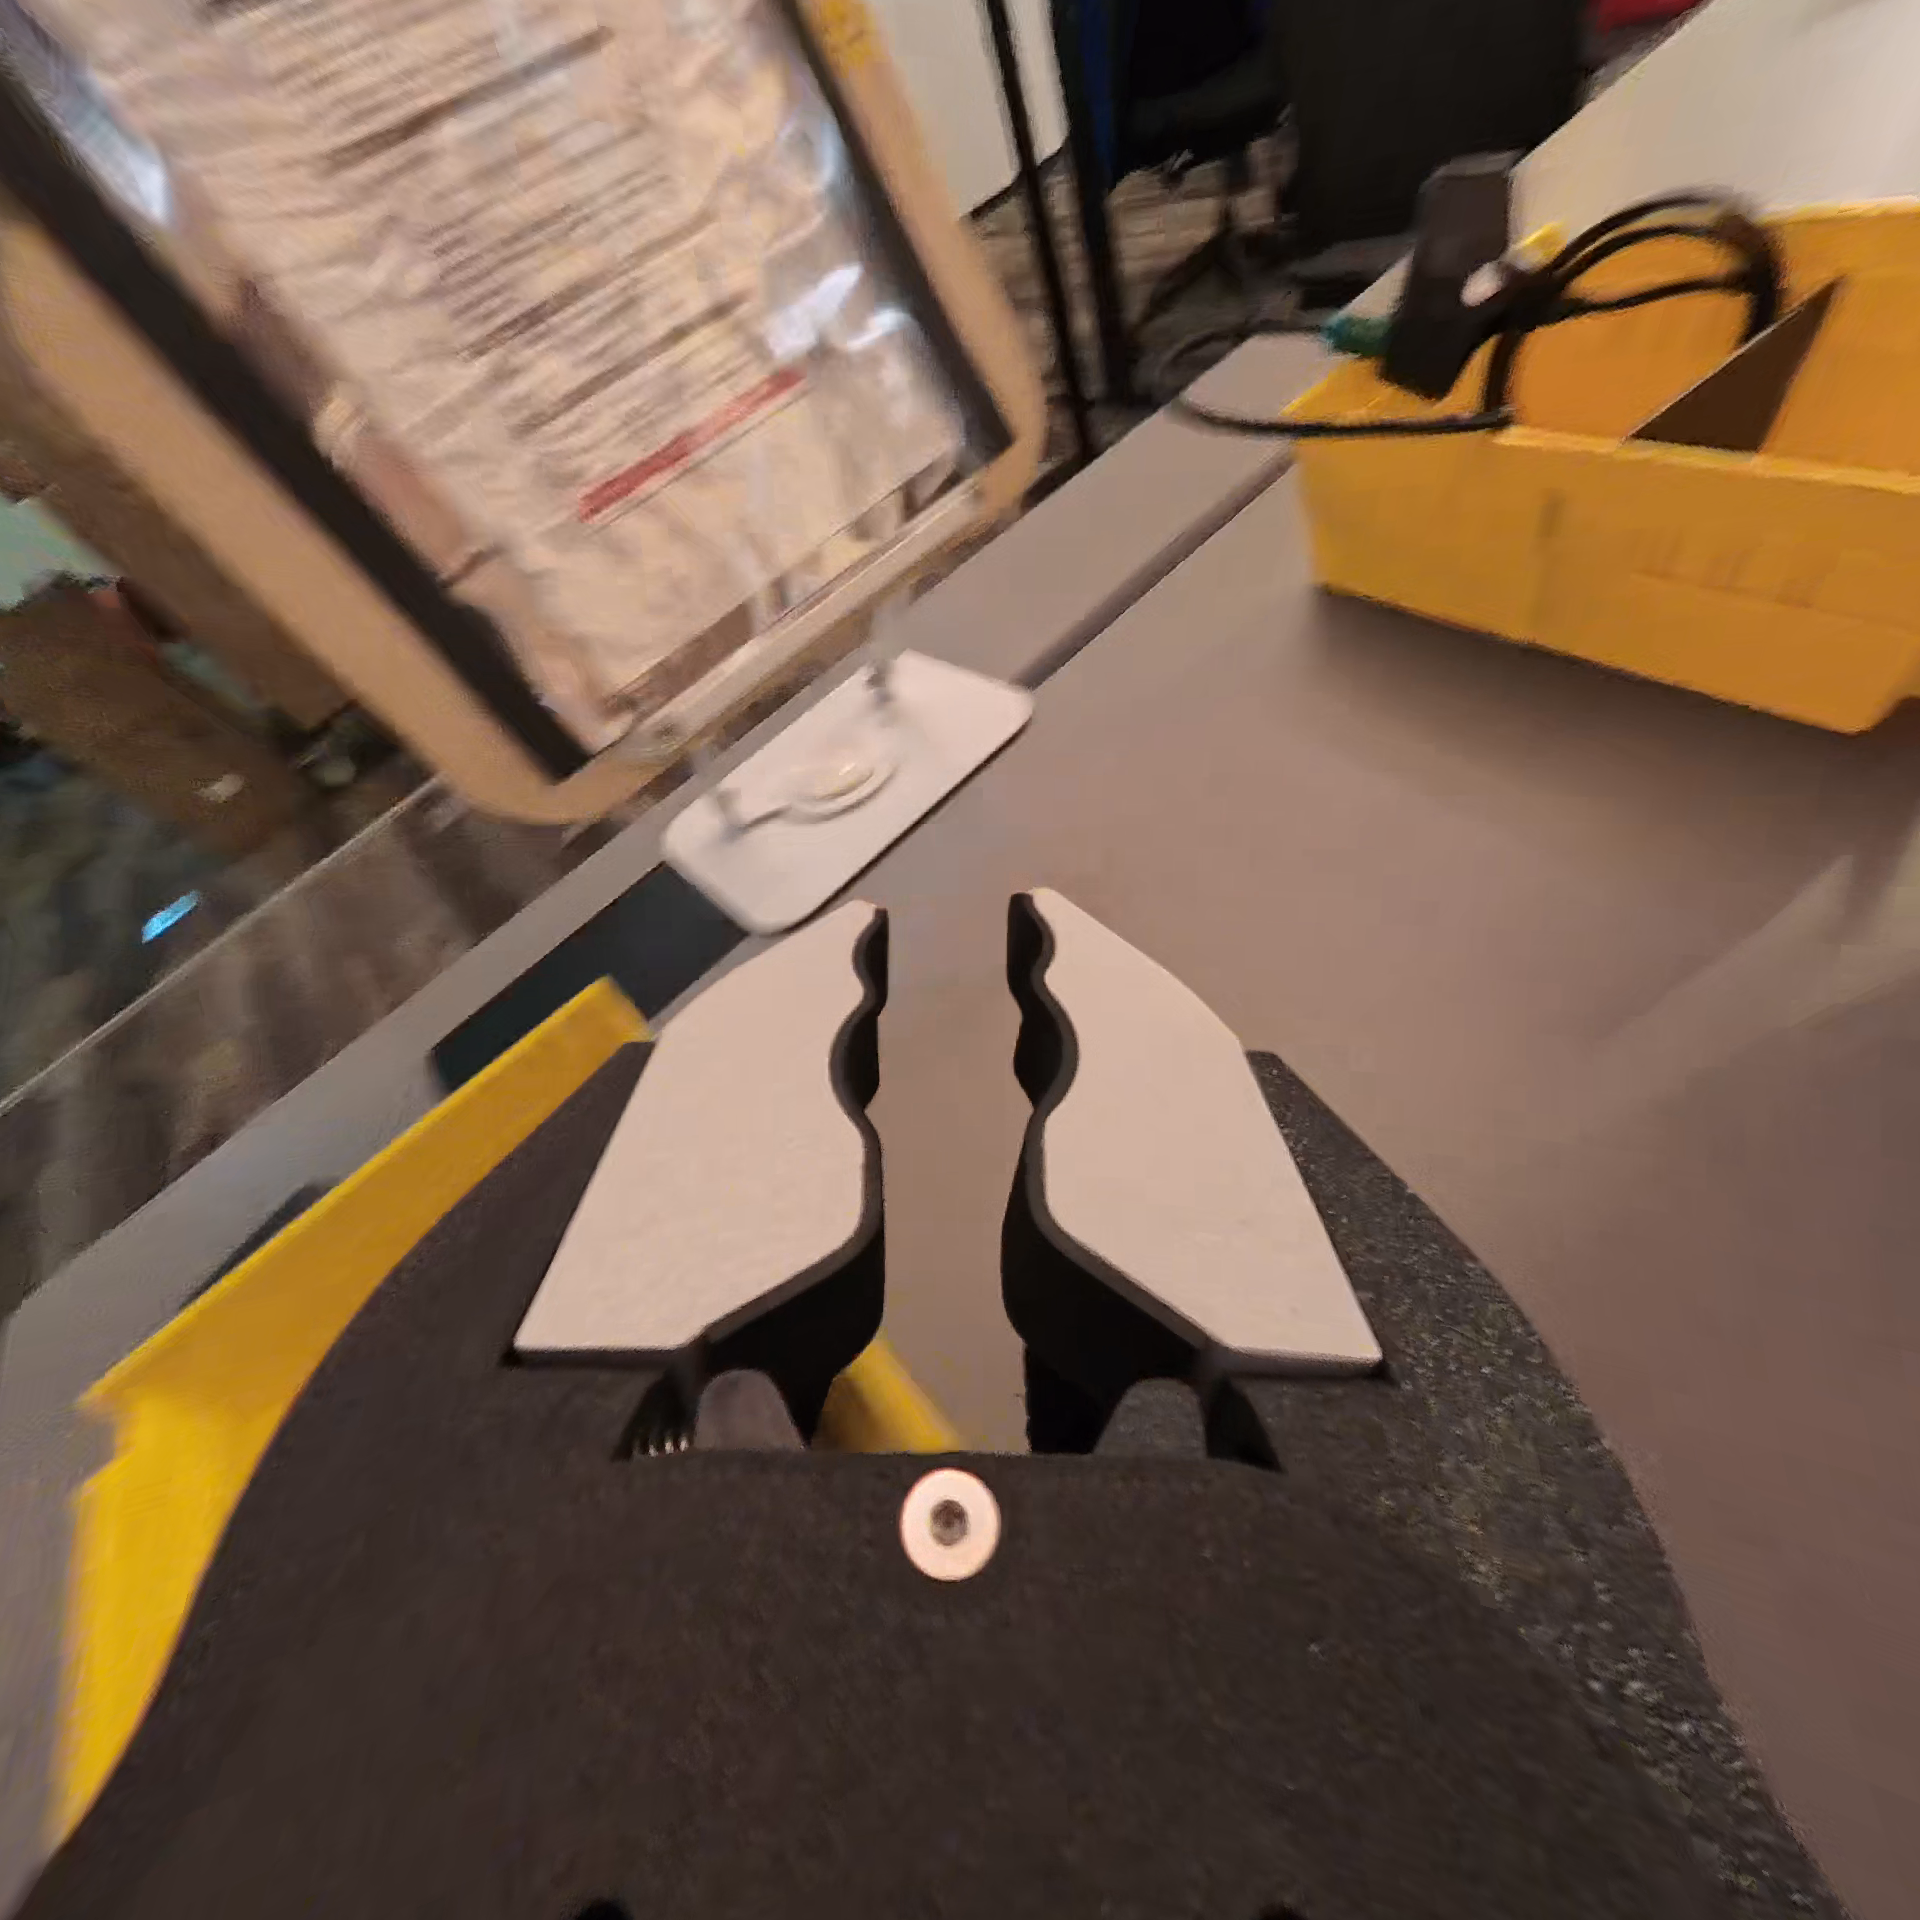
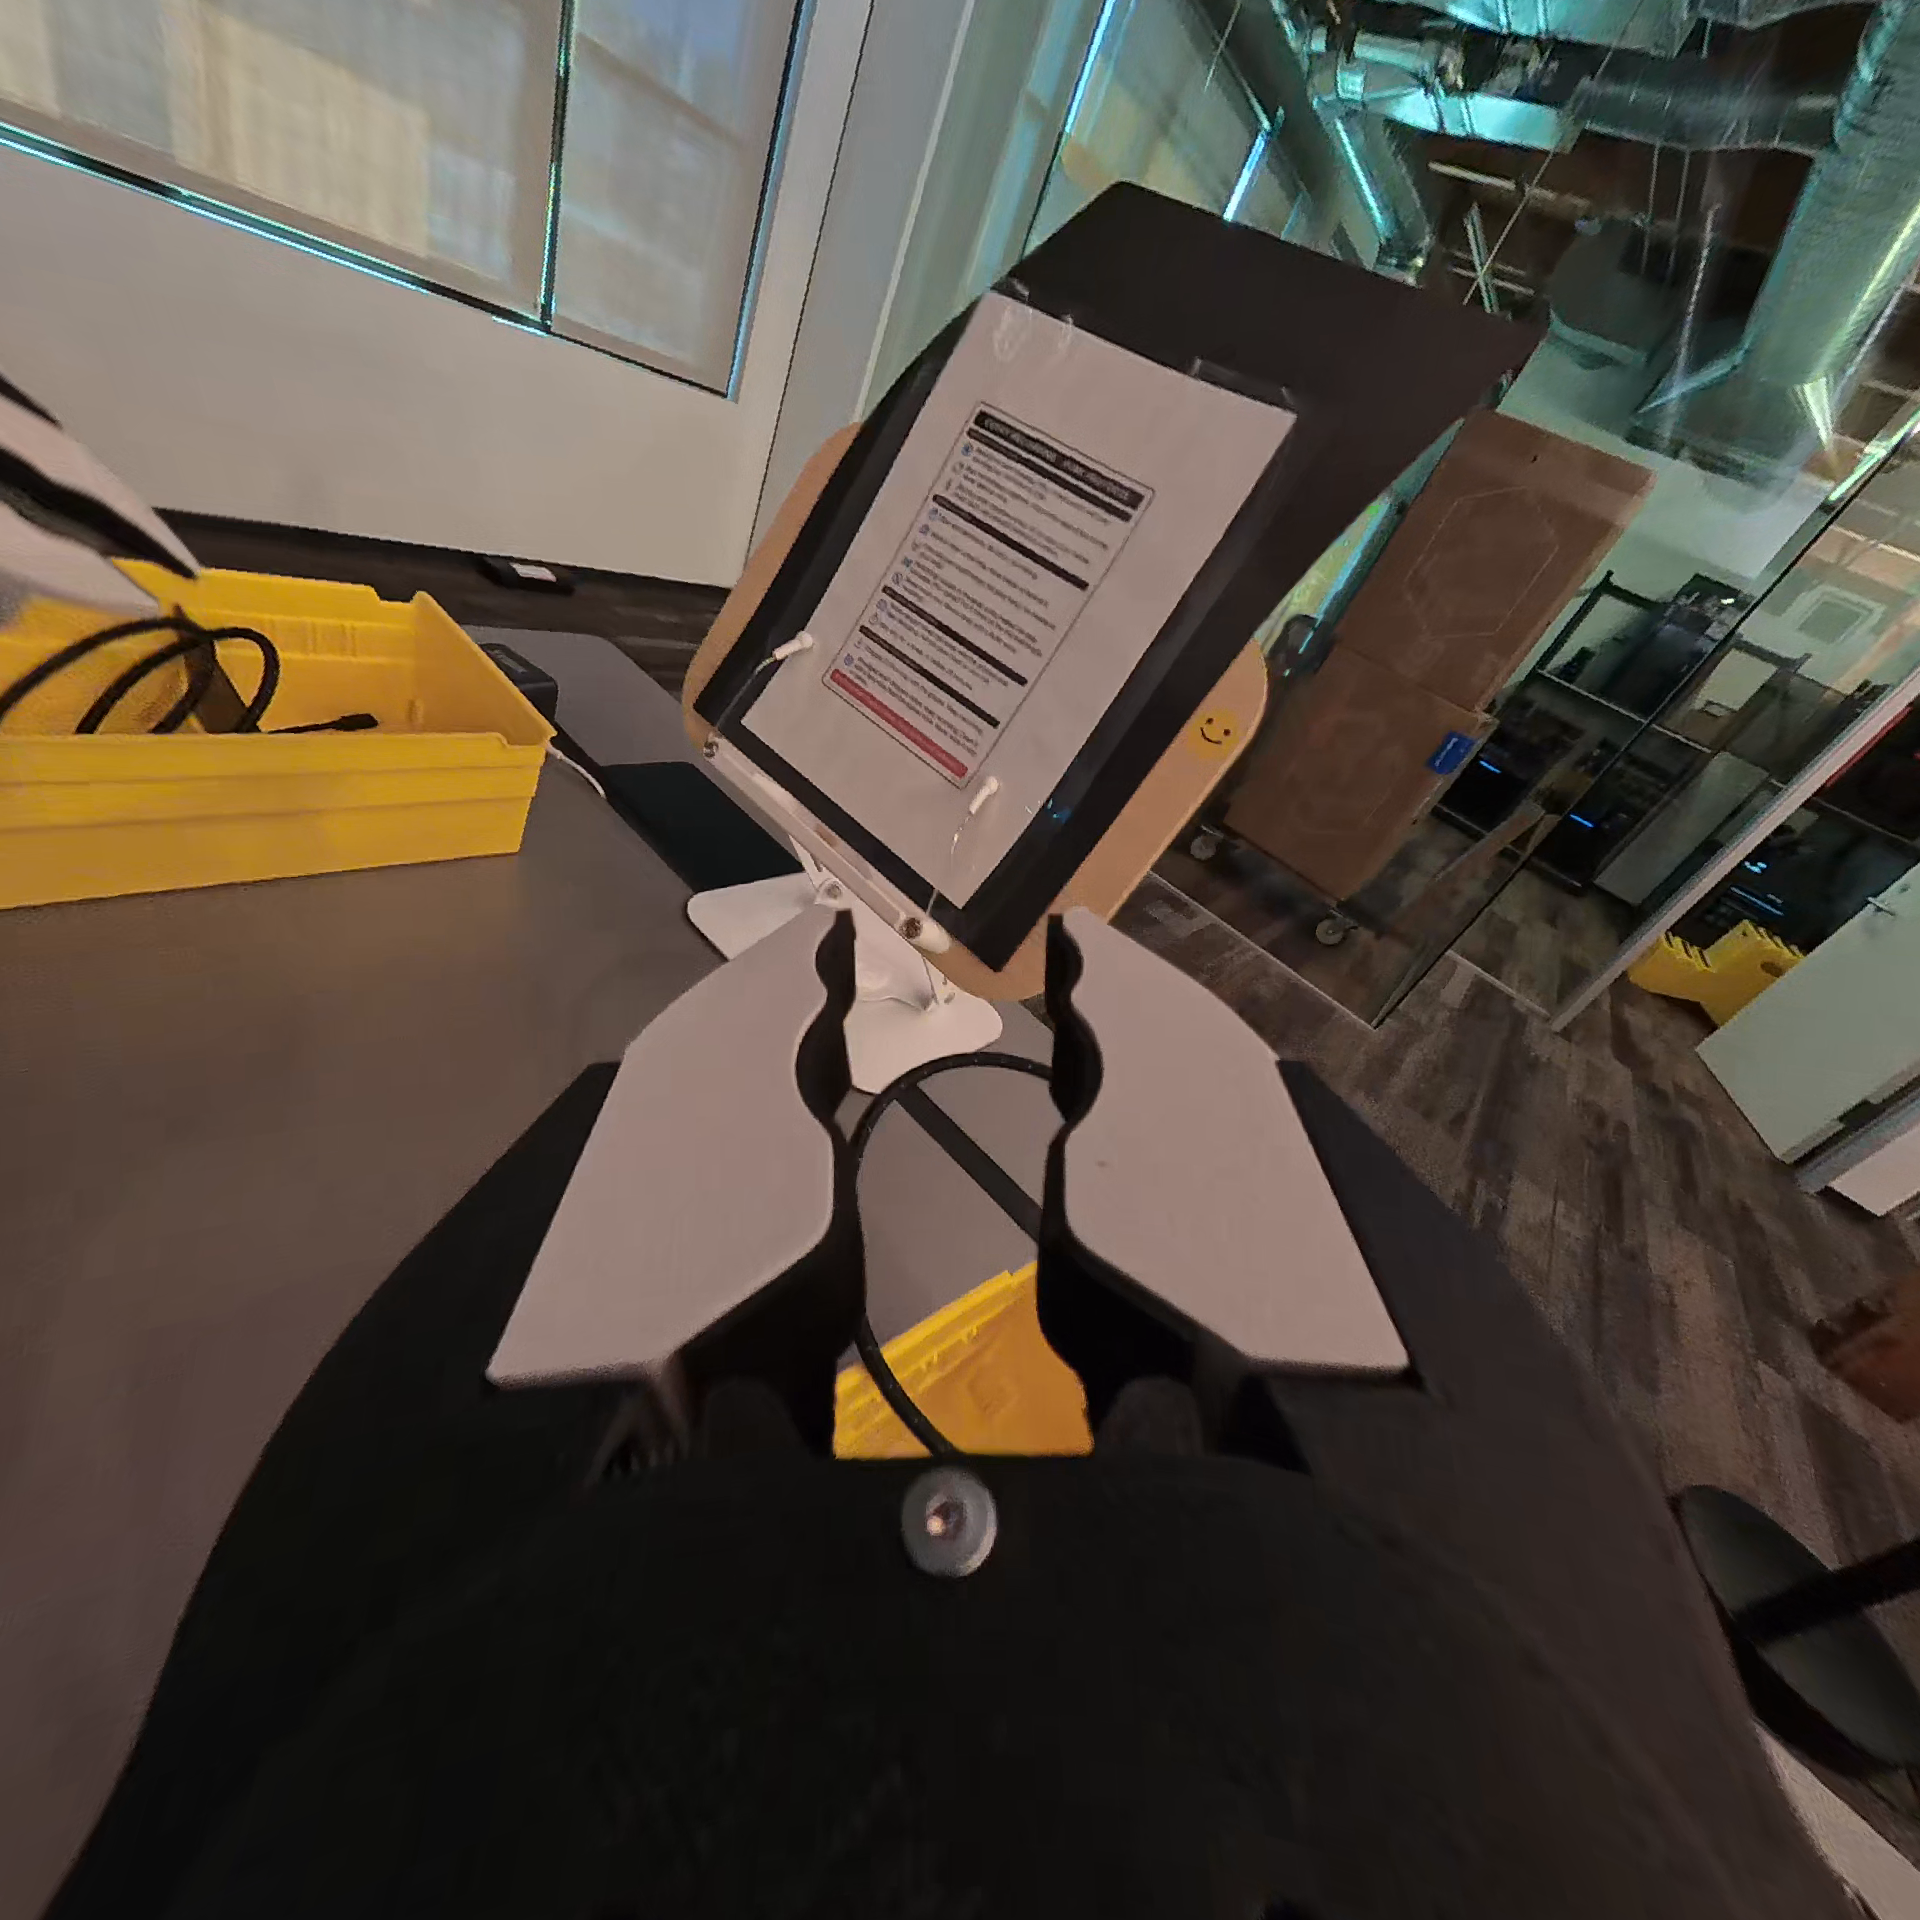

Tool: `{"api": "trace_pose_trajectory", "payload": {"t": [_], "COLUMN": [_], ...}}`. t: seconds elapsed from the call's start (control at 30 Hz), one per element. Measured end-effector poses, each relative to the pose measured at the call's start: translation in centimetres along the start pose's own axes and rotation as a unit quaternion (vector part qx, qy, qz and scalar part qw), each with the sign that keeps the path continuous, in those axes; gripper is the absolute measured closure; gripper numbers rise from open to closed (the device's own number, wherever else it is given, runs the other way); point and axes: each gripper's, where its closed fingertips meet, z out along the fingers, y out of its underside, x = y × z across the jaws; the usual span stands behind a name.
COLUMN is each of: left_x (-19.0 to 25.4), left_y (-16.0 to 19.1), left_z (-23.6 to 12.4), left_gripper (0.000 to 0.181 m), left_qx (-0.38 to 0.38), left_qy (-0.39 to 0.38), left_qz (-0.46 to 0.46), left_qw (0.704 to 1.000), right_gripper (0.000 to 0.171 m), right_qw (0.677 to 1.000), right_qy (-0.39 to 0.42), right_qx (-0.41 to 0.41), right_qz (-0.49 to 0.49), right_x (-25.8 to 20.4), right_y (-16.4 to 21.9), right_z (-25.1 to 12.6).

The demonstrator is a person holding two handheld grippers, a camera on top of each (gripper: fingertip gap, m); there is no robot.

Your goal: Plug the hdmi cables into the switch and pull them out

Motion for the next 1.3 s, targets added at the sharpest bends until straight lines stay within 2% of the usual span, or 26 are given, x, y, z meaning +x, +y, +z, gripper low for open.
{"api": "trace_pose_trajectory", "payload": {"t": [0.1, 0.2, 0.33, 0.47, 0.57, 0.7, 0.9, 0.97, 1.13, 1.3], "left_x": [-6.0, -10.6, -11.9, -11.8, -12.2, -13.8, -14.6, -14.1, -14.3, -15.0], "left_y": [4.0, 8.8, 13.2, 15.4, 15.6, 16.9, 18.9, 19.1, 18.2, 14.3], "left_z": [-2.7, -3.7, -3.0, -1.9, -3.1, -5.2, -4.2, -4.1, -5.9, -9.2], "left_gripper": [0.158, 0.155, 0.150, 0.148, 0.149, 0.149, 0.150, 0.167, 0.173, 0.174], "left_qx": [-0.080, -0.161, -0.226, -0.254, -0.267, -0.301, -0.349, -0.356, -0.362, -0.333], "left_qy": [0.002, 0.011, 0.056, 0.090, 0.094, 0.060, 0.029, 0.039, 0.012, -0.037], "left_qz": [0.007, 0.019, -0.009, -0.031, -0.017, 0.045, 0.097, 0.101, 0.118, 0.138], "left_qw": [0.997, 0.987, 0.973, 0.963, 0.959, 0.951, 0.932, 0.928, 0.925, 0.932], "right_gripper": [0.135, 0.136, 0.136, 0.135, 0.135, 0.135, 0.136, 0.136, 0.136, 0.137], "right_qw": [1.000, 1.000, 1.000, 1.000, 0.999, 0.999, 0.999, 0.998, 0.998, 0.999], "right_qy": [0.000, 0.001, -0.003, -0.003, -0.001, -0.002, -0.006, -0.006, -0.006, -0.006], "right_qx": [-0.004, -0.003, 0.006, -0.008, -0.019, -0.017, -0.019, -0.026, -0.032, -0.028], "right_qz": [-0.007, -0.008, -0.016, -0.028, -0.035, -0.037, -0.039, -0.048, -0.047, -0.046], "right_x": [0.4, 0.6, 0.3, 0.0, 0.1, 0.3, 0.1, 0.0, 0.3, 0.4], "right_y": [0.6, 0.6, 0.2, 0.8, 1.3, 1.3, 1.5, 1.8, 2.3, 2.3], "right_z": [-0.5, -0.8, -0.9, -1.0, -1.0, -1.0, -0.8, -0.9, -1.0, -1.0]}}
